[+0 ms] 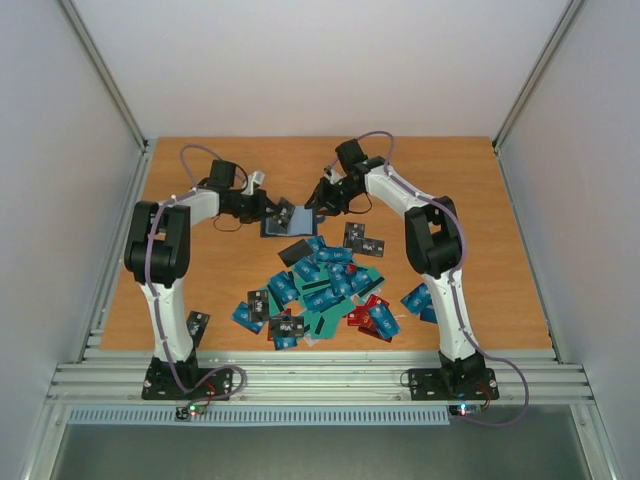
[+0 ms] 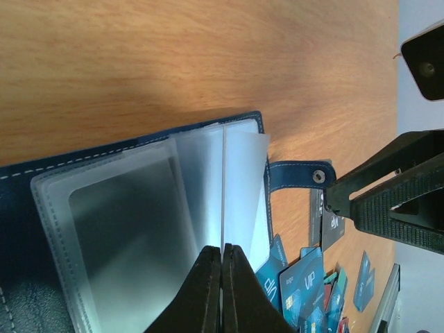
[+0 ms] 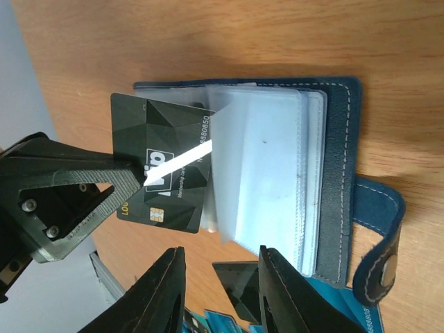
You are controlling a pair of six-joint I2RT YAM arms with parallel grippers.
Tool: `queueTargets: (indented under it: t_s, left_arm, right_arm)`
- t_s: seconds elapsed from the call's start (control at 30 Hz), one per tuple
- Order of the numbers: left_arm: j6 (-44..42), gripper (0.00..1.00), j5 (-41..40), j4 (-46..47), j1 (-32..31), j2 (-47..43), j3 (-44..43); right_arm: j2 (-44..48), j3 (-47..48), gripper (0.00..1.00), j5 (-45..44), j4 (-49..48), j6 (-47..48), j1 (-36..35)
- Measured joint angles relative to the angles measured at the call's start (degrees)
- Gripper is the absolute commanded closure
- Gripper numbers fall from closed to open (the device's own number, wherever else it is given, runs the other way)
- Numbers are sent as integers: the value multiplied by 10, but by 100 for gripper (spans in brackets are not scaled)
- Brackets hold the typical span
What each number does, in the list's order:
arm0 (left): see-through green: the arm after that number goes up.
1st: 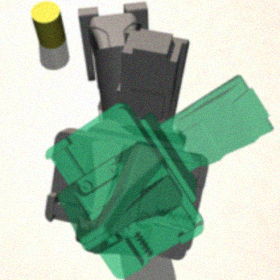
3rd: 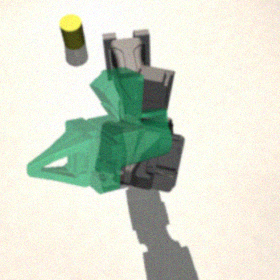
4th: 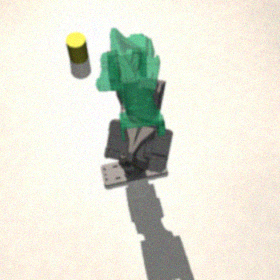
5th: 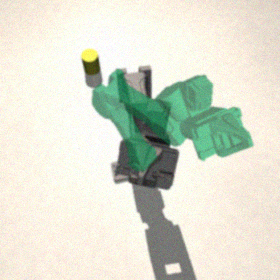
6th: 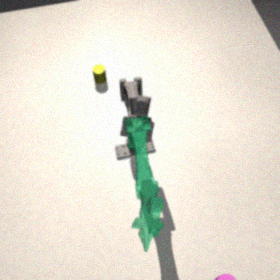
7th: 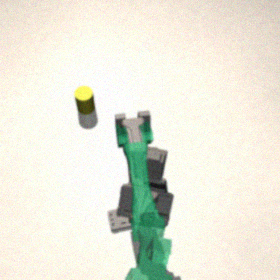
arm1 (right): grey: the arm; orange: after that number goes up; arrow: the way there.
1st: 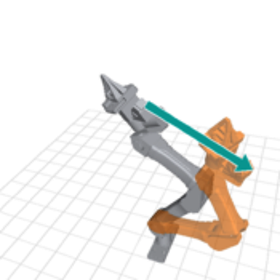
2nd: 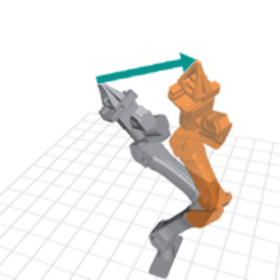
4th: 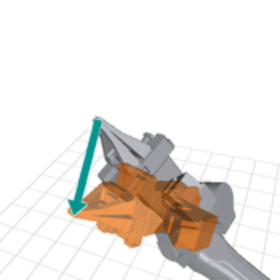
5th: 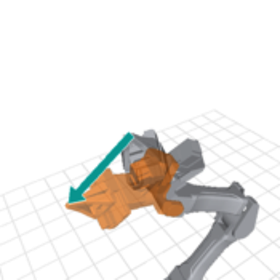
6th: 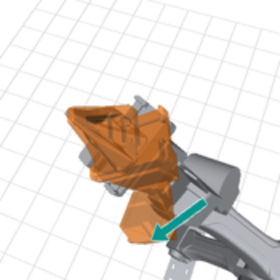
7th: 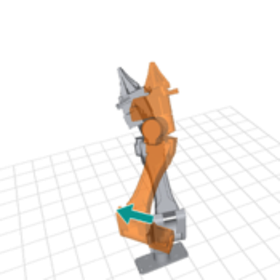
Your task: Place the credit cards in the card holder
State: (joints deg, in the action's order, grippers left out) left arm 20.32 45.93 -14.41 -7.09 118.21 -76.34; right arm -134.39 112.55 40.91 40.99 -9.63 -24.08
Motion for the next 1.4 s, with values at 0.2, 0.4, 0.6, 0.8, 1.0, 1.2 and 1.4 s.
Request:
queueTargets:
  t_s: [0.2,0.4,0.6,0.8,1.0,1.2,1.4]
  left_arm:
    - [-5,100,12,-8,0,15,0]
    - [-9,100,23,-8,-2,30,-6]
    - [-6,100,27,-5,-6,33,-6]
    - [16,100,30,17,-9,41,-6]
    - [40,100,38,39,-12,50,-6]
    - [55,100,41,51,-15,52,-6]
    - [88,100,38,82,-23,53,0]
  right_arm:
    - [-33,35,70,0,31,2,-4]
    - [-54,47,72,-6,58,9,-4]
    - [-75,61,74,-20,88,21,-4]
    - [-81,64,76,-20,99,28,-4]
    - [-82,66,77,-19,101,31,-4]
    - [-83,67,77,-19,103,32,-4]
    - [-85,70,78,-15,104,31,-4]
